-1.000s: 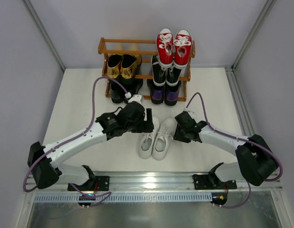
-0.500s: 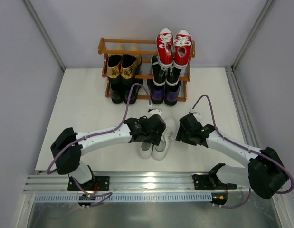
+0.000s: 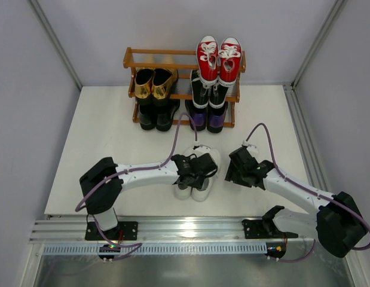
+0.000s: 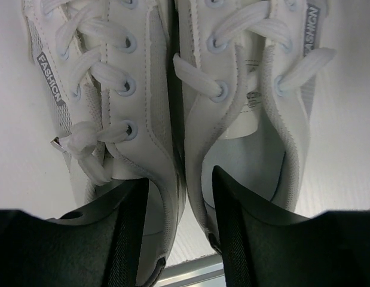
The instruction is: Place and organize the shoes onto the shoe shelf
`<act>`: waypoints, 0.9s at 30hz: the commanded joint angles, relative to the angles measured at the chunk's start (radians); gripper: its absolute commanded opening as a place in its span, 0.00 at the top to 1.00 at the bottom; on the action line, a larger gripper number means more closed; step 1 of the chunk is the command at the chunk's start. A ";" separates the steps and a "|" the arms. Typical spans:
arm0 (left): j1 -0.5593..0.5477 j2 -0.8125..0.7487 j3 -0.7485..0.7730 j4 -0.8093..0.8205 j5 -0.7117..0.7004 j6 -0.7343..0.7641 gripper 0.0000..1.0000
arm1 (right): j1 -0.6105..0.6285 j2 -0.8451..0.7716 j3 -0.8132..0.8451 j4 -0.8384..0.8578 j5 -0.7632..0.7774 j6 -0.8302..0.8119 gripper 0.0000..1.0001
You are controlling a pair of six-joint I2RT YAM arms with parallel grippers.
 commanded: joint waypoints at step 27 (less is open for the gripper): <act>0.039 -0.076 -0.137 0.148 0.049 -0.040 0.42 | -0.026 -0.099 -0.047 -0.022 0.021 0.005 0.39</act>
